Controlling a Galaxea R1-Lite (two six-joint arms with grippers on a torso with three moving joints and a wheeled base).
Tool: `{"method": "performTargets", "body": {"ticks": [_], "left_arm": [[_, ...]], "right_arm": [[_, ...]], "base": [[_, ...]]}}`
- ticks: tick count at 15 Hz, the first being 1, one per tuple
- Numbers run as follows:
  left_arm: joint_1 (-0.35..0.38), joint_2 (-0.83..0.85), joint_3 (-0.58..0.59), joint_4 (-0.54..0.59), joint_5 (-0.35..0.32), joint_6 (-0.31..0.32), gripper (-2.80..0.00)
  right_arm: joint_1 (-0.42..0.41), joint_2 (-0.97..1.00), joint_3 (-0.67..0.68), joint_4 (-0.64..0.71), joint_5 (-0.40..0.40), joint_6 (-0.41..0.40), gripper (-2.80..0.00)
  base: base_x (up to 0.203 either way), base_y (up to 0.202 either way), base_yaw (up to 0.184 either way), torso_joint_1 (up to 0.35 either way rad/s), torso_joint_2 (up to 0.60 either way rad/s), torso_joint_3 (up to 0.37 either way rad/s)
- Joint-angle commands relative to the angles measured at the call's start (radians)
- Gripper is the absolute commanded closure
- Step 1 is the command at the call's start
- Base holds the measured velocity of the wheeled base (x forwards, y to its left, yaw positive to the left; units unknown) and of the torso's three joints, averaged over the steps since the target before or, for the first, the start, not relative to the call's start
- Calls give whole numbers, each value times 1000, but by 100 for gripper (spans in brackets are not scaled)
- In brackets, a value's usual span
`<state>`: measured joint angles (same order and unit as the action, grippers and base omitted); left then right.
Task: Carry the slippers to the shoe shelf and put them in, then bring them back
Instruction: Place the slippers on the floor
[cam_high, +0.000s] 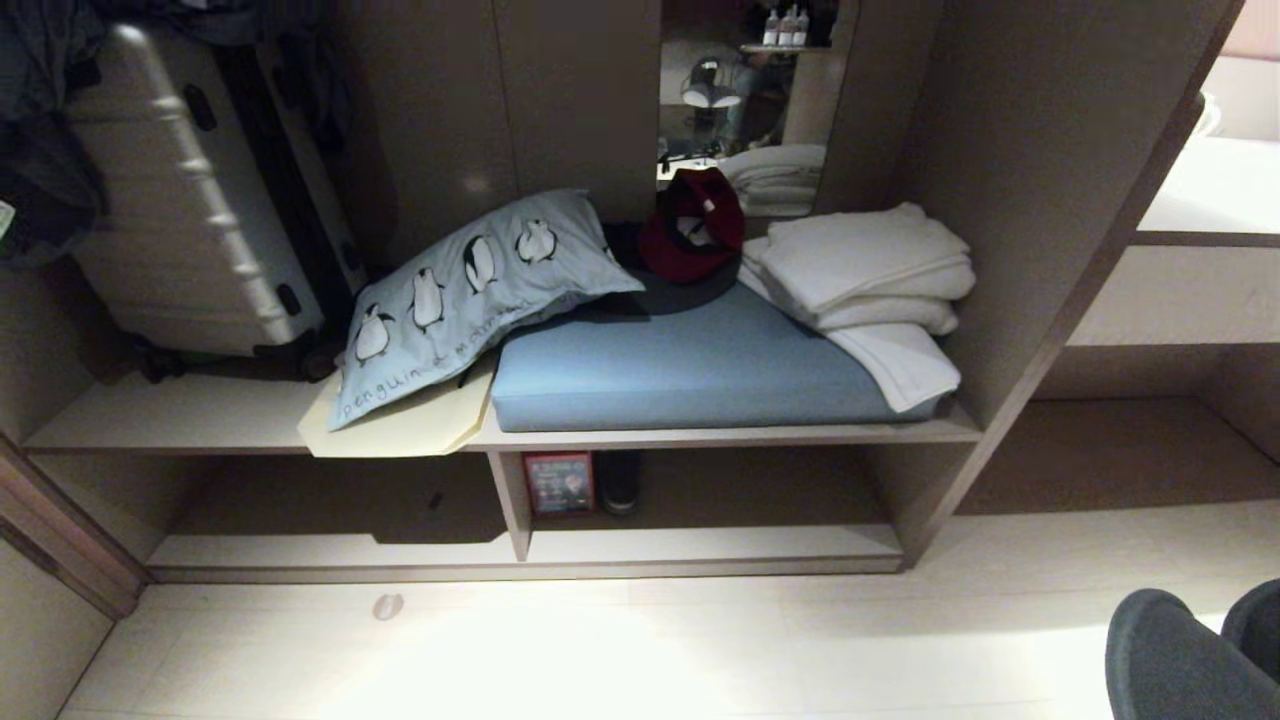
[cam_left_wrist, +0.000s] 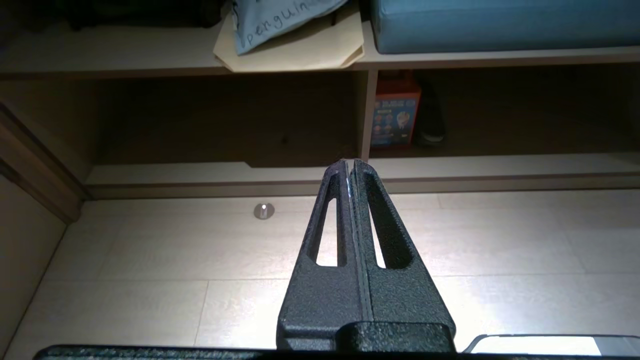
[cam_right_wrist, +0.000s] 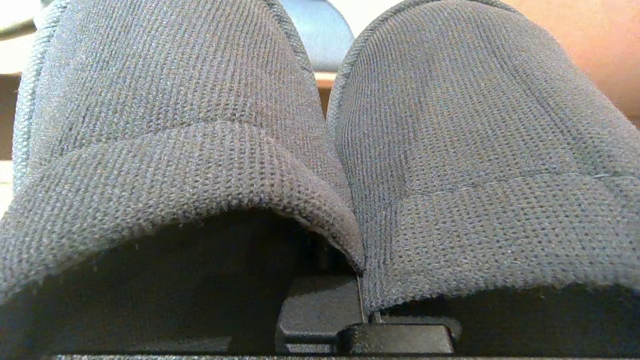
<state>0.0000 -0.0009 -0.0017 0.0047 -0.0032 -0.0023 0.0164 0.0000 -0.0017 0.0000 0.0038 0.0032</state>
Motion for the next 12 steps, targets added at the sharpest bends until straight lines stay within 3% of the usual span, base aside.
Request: {"method": "performTargets", "body": {"ticks": [1,12], "left_arm": [[0,1,0,0,0,-1,0],[0,1,0,0,0,-1,0]], "right_arm": [[0,2,0,0,1,0,0],[0,2,0,0,1,0,0]], "base": [[0,0,0,0,5,200],[0,0,0,3,2,191]]}}
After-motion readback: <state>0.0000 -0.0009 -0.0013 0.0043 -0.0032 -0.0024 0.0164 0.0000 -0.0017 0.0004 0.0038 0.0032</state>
